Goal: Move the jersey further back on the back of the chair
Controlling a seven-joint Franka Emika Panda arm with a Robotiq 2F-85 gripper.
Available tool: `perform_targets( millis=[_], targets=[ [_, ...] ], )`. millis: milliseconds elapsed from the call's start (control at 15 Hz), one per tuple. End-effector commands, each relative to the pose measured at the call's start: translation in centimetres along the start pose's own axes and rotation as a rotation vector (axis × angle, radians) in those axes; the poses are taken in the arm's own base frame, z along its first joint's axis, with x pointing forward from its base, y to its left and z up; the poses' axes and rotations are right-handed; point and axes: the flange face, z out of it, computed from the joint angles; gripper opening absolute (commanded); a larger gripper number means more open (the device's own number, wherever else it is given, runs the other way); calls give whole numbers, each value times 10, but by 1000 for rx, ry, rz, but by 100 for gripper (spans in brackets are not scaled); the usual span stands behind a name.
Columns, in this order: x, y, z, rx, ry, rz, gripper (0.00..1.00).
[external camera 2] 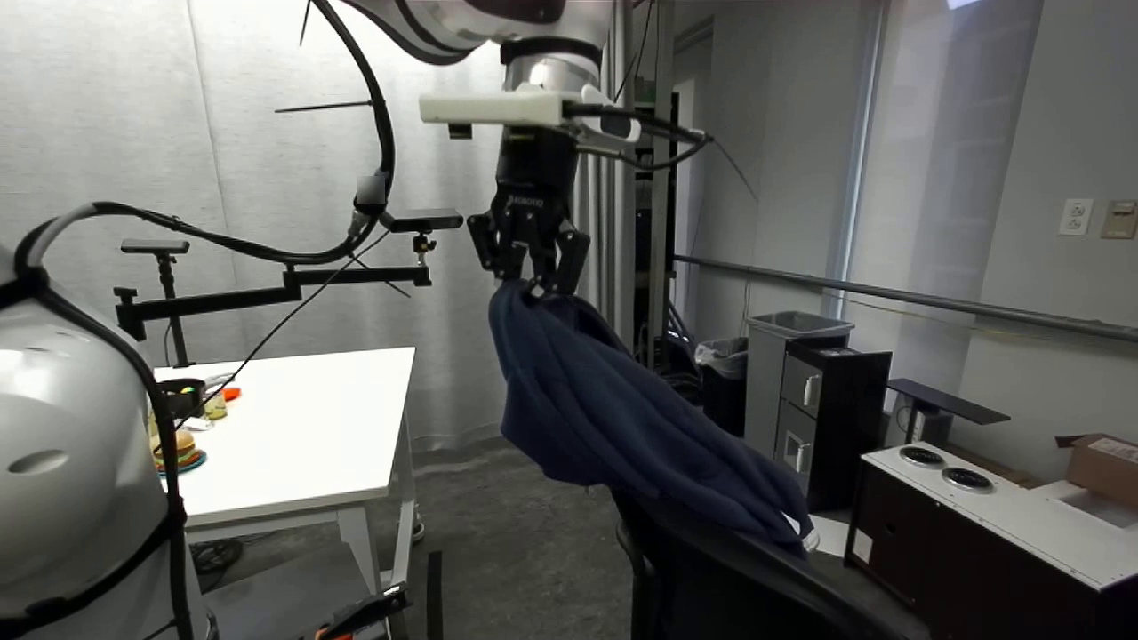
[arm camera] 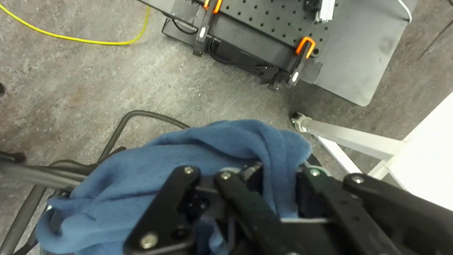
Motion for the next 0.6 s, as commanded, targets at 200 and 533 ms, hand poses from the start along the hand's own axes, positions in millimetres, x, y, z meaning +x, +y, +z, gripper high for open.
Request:
perform_targets(
  millis=[200,533],
  targets=[
    [-2,-1,84,-14,-65,14,36],
    [3,5,118,-19,-99,21,66]
  ],
)
